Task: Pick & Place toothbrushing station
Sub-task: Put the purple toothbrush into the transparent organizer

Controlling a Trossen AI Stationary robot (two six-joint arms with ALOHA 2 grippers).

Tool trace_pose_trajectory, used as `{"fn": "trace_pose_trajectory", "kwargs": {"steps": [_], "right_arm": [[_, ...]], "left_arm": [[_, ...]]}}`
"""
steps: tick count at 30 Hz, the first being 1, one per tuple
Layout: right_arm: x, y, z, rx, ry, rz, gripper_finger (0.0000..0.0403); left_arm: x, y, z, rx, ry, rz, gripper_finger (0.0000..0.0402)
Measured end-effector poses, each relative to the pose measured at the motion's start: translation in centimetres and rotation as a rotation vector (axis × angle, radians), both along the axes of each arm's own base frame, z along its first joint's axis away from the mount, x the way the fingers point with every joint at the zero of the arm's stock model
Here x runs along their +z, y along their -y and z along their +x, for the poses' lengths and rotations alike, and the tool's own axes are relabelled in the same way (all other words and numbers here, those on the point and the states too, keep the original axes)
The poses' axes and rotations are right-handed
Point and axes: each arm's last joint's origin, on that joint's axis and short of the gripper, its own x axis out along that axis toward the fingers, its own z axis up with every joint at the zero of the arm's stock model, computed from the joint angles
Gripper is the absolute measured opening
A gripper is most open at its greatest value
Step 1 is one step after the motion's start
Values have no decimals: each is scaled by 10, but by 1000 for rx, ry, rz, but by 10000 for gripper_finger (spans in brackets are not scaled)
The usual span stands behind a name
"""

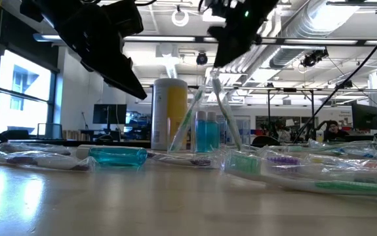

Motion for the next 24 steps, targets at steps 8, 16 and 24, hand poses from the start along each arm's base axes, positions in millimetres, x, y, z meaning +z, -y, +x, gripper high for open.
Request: {"fn": "trace_pose_trajectory", "kwargs": {"steps": [8, 16, 24], "right_arm": [[19, -48, -51, 46, -77, 159, 77], [2, -88, -99, -81, -296, 284, 62], [-14, -101, -111, -66, -294, 73, 62]], "left_arm": [[-1, 0, -1, 6, -15, -29, 251], [-4, 0, -3, 31, -51, -59, 251], [-2, 0, -2, 27, -23, -63, 251]]}}
